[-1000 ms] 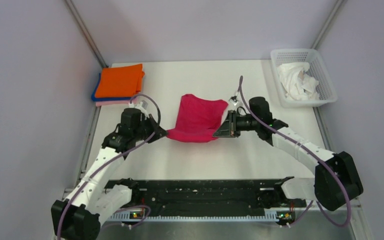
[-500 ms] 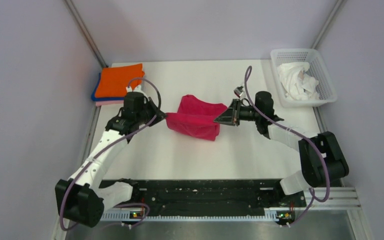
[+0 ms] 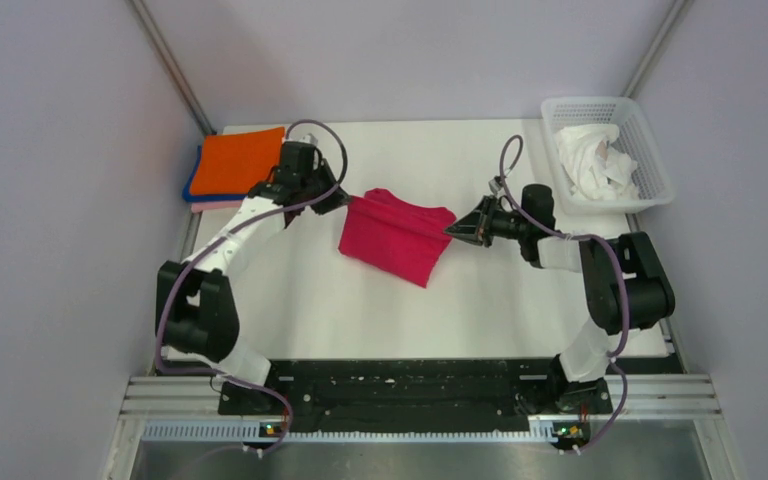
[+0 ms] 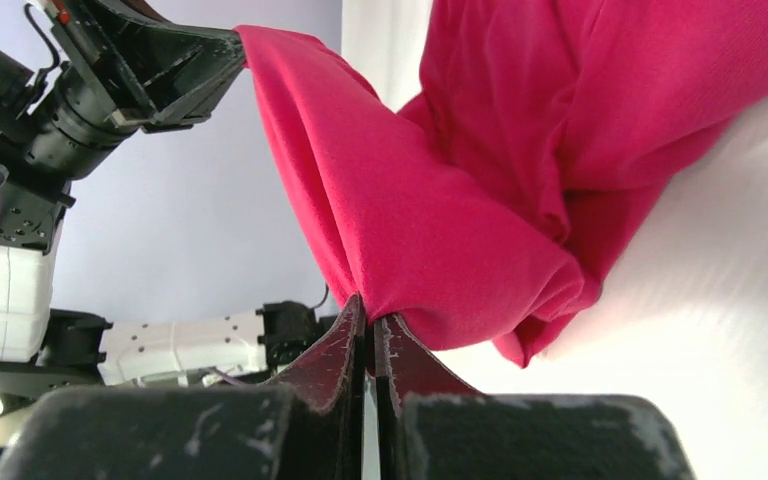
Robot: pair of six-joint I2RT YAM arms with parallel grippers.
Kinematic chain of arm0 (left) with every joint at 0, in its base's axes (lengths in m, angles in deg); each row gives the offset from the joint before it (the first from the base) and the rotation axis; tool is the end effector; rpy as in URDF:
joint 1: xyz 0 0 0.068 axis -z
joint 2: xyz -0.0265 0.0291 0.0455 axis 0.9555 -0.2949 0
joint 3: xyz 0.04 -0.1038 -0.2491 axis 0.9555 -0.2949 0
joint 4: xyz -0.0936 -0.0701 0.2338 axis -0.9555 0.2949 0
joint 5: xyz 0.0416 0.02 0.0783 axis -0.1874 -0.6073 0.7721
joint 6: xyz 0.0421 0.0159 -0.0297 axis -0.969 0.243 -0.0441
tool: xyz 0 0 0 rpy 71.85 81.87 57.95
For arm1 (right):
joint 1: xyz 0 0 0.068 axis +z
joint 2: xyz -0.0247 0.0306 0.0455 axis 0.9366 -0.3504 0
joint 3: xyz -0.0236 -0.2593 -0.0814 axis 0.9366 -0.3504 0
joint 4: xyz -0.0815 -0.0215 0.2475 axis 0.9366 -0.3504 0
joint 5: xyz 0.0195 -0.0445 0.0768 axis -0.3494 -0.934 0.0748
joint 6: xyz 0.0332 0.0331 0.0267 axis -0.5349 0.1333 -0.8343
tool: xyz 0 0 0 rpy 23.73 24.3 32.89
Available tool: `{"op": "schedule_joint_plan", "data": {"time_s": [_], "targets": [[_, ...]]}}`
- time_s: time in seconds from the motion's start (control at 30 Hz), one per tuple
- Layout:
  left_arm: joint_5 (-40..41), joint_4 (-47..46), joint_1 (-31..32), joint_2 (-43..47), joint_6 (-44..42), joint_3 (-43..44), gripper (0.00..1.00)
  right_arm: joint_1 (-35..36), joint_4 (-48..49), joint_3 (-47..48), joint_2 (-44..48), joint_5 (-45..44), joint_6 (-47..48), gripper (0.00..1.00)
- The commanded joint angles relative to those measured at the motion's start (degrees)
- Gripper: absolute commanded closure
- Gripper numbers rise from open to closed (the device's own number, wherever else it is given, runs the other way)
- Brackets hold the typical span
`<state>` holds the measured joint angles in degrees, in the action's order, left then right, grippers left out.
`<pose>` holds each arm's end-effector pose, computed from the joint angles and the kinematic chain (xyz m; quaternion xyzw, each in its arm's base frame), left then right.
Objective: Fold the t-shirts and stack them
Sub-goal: Fold the long partially folded tshirt into a neat square
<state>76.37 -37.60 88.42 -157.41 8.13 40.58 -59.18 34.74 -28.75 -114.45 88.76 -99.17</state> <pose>0.3261 -0.0971 0.2862 -0.1544 0.8897 -0.2639 0.3391 0.3134 0.0869 0.1704 0.0664 0.7778 0.5973 0.1841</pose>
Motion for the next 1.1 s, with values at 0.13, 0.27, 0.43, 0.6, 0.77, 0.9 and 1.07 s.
{"op": "schedule_joint_plan", "data": {"time_s": [0.13, 0.27, 0.43, 0.6, 0.77, 0.9, 1.07], "targets": [[1.87, -3.22, -1.67, -13.92, -3.54, 13.93, 1.0, -3.61, 5.01, 5.6, -6.18, -0.6, -0.42, 1.0], [2.75, -1.45, -2.24, -19.74, -4.52, 19.03, 1.0, -4.0, 16.68, 6.45, -11.34, 0.03, -7.46, 1.0], [2.02, -1.93, -2.63, -26.49, -5.8, 24.56, 1.0, -4.6, 19.58, 11.24, -18.59, 0.03, -9.23, 1.0], [-0.05, -0.32, -3.12, -33.23, -5.97, 32.47, 0.98, -5.97, 19.81, 15.32, -22.99, -2.51, -10.08, 0.76], [-3.34, -0.35, -3.44, -35.59, -6.23, 36.83, 0.3, -6.79, 21.9, 16.79, -24.58, -4.21, -12.08, 0.38], [-3.7, 0.1, -3.44, -32.75, -7.26, 36.44, 0.01, -6.53, 19.98, 16.38, -21.5, -4.6, -10.59, 0.22], [-8.33, -2.11, -3.06, -25.7, -6.68, 28.61, 0.01, -2.79, 0.02, 15.36, -11.72, -9.16, 3.99, 0.01]]}}
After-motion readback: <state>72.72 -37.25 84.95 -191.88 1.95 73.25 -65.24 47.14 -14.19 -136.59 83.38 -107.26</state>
